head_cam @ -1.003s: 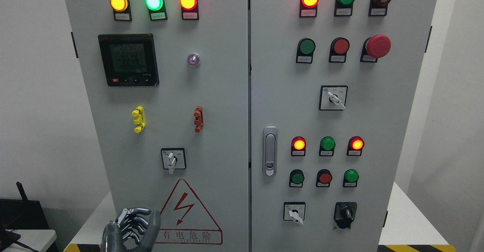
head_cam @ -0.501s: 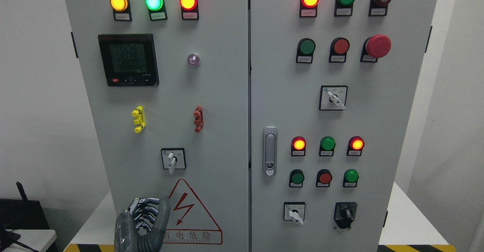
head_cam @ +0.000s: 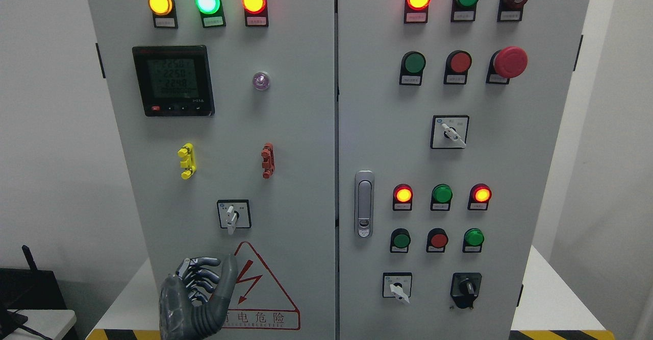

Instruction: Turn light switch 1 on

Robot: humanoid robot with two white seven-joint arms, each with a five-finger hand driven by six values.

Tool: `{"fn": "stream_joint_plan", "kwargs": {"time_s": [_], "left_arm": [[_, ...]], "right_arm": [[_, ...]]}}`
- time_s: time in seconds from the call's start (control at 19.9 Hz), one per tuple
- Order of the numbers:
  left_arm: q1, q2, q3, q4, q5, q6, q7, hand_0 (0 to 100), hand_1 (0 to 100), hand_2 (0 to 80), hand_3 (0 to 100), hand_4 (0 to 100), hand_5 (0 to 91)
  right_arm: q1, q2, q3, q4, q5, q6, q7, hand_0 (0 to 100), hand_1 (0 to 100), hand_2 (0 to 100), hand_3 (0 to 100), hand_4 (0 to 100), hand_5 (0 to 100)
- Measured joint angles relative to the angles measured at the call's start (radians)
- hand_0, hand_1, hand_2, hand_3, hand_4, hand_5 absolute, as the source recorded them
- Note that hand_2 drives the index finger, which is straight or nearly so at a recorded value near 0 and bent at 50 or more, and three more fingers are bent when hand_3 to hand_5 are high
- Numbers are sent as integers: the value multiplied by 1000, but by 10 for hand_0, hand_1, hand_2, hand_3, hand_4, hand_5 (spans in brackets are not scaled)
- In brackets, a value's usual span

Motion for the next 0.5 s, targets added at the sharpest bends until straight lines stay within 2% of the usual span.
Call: {"fn": "stream_joint_plan", "kwargs": {"time_s": [0.5], "left_arm": [[-43,-10,-14,-1,-1,43,25,205,494,470,752,817,865]], "right_arm": [[0,0,0,0,0,0,0,120,389,0,0,0,0]]}}
